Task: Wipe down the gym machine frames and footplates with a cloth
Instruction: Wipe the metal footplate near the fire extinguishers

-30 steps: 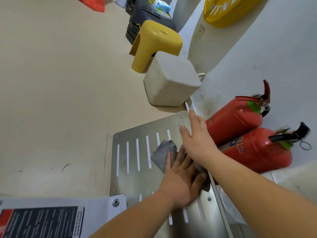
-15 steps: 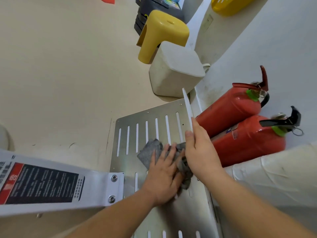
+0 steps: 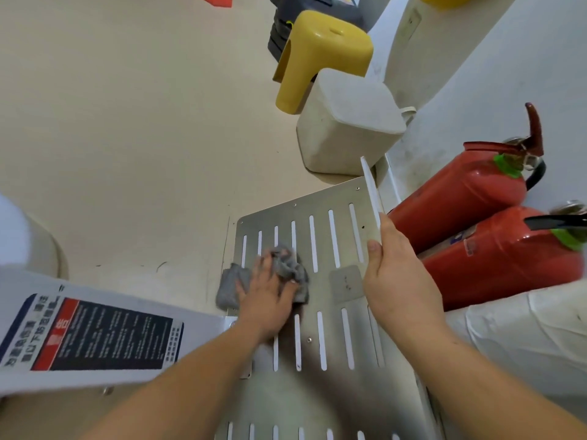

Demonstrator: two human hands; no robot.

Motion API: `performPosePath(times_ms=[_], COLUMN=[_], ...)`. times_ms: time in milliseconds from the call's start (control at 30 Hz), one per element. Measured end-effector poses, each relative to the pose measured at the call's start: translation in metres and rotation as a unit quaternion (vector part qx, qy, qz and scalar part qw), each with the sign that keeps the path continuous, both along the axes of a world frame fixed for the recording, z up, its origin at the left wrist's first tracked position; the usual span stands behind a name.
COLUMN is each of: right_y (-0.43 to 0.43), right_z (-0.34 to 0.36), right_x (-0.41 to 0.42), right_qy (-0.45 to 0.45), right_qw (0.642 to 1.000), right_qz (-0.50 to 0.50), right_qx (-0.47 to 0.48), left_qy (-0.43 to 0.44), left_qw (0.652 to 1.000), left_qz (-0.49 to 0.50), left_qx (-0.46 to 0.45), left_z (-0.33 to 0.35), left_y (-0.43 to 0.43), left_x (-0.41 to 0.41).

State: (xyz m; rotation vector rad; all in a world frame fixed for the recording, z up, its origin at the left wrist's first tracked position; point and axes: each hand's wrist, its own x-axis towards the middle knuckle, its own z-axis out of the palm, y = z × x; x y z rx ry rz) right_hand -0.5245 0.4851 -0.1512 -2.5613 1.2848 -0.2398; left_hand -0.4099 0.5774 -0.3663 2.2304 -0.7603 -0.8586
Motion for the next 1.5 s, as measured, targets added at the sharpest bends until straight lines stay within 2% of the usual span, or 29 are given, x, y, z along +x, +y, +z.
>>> performPosePath(times_ms=[67,133,300,367,467,700,900,1000,1133,1233,1300,1367,1433,1500], right_y=[0.0,0.0,-0.001,-0.003,-0.004,-0.013,-0.008,0.004,0.03,0.039,0.037,0.032,0.028,0.027], right_z=[-0.001,-0.002,0.0,0.001,0.001,-0.008,0.001,0.009,0.01,0.004,0.002,0.001,0.0,-0.002], right_x=[0.0,0.001,0.002,0.003,0.001,-0.002,0.0,-0.009,-0.035,-0.043,-0.041,-0.04,-0.042,-0.042], right_qy=[-0.003,0.001,0.0,-0.007,-0.01,-0.037,-0.042,-0.054,-0.019,-0.004,-0.005,-0.013,-0.028,-0.03], right_qw=[1.0,1.0,1.0,1.0,0.999,0.998,0.997,0.995,0.998,0.999,0.999,0.999,0.998,0.997], right_qz=[0.001,0.003,-0.005,-0.008,-0.015,0.005,0.001,-0.007,-0.007,-0.019,-0.024,-0.03,-0.036,-0.038], right_qx=[0.003,0.002,0.002,0.023,0.026,0.042,0.07,0.085,0.056,0.034,0.028,0.035,0.051,0.053], left_qy=[0.067,0.096,0.026,0.026,0.017,-0.012,-0.084,-0.067,0.011,0.085,0.067,-0.007,-0.066,-0.105], left_qw=[0.993,0.981,0.998,0.997,0.991,0.997,0.959,0.971,1.0,0.994,0.997,0.993,0.975,0.97], left_qz=[0.082,0.139,0.062,0.071,0.105,-0.002,-0.17,-0.159,-0.016,0.063,0.029,-0.078,-0.167,-0.171], left_qx=[0.059,0.089,-0.019,-0.021,-0.076,-0.077,-0.208,-0.164,-0.004,0.037,-0.003,-0.083,-0.134,-0.134], left_z=[-0.003,0.012,0.038,0.031,0.03,0.053,0.1,0.087,0.046,0.049,0.074,0.103,0.116,0.107], left_y=[-0.003,-0.021,-0.057,-0.052,-0.044,-0.037,0.008,0.052,0.095,0.087,0.066,0.042,0.021,0.005], left_x=[0.01,0.0,-0.005,0.004,0.002,-0.052,-0.146,-0.178,-0.169,-0.161,-0.165,-0.174,-0.173,-0.158])
